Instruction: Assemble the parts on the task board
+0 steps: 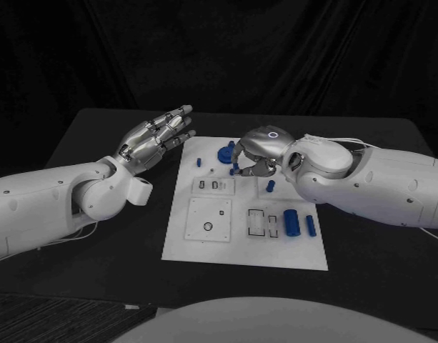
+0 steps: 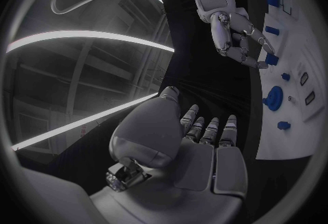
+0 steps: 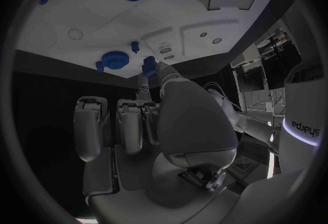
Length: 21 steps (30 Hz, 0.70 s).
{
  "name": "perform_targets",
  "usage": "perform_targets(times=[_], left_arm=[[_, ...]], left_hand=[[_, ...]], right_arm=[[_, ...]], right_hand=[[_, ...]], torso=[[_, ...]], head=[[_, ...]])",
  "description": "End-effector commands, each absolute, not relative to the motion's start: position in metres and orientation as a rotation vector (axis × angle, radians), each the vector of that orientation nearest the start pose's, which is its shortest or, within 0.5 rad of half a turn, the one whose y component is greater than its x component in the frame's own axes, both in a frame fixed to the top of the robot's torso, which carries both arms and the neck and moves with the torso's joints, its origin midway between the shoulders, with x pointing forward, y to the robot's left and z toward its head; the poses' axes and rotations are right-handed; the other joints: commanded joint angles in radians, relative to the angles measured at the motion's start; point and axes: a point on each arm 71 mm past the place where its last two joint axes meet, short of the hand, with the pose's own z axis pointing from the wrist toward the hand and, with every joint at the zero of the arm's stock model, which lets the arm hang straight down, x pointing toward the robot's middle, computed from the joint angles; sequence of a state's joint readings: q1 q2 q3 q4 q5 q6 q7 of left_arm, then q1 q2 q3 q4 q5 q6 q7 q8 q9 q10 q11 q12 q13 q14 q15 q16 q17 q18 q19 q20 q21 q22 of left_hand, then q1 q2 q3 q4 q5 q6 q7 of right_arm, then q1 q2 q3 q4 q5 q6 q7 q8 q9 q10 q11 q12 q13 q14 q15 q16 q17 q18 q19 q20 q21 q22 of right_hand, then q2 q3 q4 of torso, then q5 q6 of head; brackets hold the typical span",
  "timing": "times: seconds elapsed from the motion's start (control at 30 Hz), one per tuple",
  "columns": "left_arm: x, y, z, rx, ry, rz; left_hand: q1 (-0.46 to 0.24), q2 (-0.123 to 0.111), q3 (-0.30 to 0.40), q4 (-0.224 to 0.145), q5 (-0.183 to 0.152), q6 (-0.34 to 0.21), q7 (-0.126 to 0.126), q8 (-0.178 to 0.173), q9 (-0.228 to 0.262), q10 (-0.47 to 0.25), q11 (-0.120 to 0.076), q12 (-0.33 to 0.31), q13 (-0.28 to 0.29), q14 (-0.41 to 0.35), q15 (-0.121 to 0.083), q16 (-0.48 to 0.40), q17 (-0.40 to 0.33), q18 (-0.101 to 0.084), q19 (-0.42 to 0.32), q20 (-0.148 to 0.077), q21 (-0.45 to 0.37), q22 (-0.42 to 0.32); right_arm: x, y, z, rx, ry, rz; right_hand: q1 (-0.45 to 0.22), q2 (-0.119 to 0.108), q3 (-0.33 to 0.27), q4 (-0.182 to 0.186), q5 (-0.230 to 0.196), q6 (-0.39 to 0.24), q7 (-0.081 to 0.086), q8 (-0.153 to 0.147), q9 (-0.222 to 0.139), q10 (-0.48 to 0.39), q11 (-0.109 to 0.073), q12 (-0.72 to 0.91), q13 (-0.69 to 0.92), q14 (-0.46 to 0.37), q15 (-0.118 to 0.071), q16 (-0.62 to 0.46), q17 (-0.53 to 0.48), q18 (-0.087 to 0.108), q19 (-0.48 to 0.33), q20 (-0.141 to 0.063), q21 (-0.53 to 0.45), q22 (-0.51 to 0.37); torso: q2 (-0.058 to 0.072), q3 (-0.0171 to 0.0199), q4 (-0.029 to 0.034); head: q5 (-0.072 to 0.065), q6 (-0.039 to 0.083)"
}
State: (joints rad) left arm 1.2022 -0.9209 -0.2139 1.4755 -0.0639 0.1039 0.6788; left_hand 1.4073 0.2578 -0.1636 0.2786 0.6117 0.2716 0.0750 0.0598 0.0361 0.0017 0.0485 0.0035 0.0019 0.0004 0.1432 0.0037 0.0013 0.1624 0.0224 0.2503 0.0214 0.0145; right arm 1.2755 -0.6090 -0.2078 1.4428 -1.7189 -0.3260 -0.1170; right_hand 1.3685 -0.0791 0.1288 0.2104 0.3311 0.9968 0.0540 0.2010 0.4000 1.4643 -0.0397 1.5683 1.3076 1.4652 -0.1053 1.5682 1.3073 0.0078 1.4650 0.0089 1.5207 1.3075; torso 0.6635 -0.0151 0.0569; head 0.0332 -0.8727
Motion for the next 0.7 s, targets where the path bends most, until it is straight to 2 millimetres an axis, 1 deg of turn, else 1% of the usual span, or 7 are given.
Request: perform_targets(times=[0.03,0.2,0.3,0.7], left_arm=[[0.458,0.245,-0.213,-0.876,1.387,-1.946],[0.458,0.245,-0.213,-0.876,1.387,-1.949],[0.458,0.245,-0.213,-0.876,1.387,-1.949],[0.458,0.245,-0.213,-0.876,1.388,-1.951]], left_hand=[[0.012,-0.001,0.005,-0.001,0.006,0.0,0.006,0.0,0.0,0.0,0.007,-0.003,-0.001,0.0,0.004,-0.004,-0.001,0.014,-0.001,0.003,0.0,-0.002],[0.012,-0.001,0.005,-0.001,0.006,0.0,0.006,0.0,0.0,0.0,0.007,-0.003,-0.001,0.0,0.004,-0.004,-0.001,0.014,-0.001,0.003,0.0,-0.002],[0.012,0.0,0.006,-0.001,0.006,-0.001,0.006,0.0,0.0,0.0,0.008,-0.003,-0.001,0.0,0.003,-0.004,-0.001,0.014,-0.001,0.003,0.0,-0.002],[0.013,0.0,0.007,-0.001,0.007,-0.001,0.006,0.0,0.0,0.0,0.008,-0.003,-0.001,0.0,0.002,-0.004,-0.001,0.015,-0.001,0.003,0.0,-0.002]], right_arm=[[0.477,-0.1,-0.212,-0.594,1.609,0.581],[0.476,-0.098,-0.216,-0.594,1.62,0.582],[0.476,-0.096,-0.217,-0.597,1.626,0.58],[0.476,-0.091,-0.222,-0.602,1.638,0.58]], right_hand=[[-0.002,0.0,0.0,-0.008,-0.004,-0.005,0.001,-0.002,0.001,0.107,0.005,0.003,0.263,0.106,0.01,0.003,0.263,0.007,0.076,0.007,-0.007,0.243],[-0.003,-0.001,0.0,-0.008,-0.004,-0.005,0.001,-0.003,0.002,0.107,0.005,0.003,0.263,0.106,0.01,0.003,0.263,0.008,0.075,0.007,-0.008,0.243],[-0.004,-0.001,-0.001,-0.008,-0.005,-0.006,0.002,-0.004,0.002,0.107,0.006,0.003,0.263,0.106,0.011,0.003,0.263,0.008,0.075,0.008,-0.009,0.243],[-0.008,-0.001,-0.002,-0.008,-0.008,-0.007,0.004,-0.005,0.002,0.107,0.007,0.003,0.263,0.106,0.012,0.003,0.263,0.008,0.074,0.009,-0.011,0.242]], torso=[[0.001,0.0001,-0.0004],[0.0,-0.0003,0.0013],[0.0,-0.0001,0.0006],[0.0,-0.0003,-0.0002]], head=[[0.001,0.0],[0.001,0.0],[0.003,0.0],[0.002,0.0]])
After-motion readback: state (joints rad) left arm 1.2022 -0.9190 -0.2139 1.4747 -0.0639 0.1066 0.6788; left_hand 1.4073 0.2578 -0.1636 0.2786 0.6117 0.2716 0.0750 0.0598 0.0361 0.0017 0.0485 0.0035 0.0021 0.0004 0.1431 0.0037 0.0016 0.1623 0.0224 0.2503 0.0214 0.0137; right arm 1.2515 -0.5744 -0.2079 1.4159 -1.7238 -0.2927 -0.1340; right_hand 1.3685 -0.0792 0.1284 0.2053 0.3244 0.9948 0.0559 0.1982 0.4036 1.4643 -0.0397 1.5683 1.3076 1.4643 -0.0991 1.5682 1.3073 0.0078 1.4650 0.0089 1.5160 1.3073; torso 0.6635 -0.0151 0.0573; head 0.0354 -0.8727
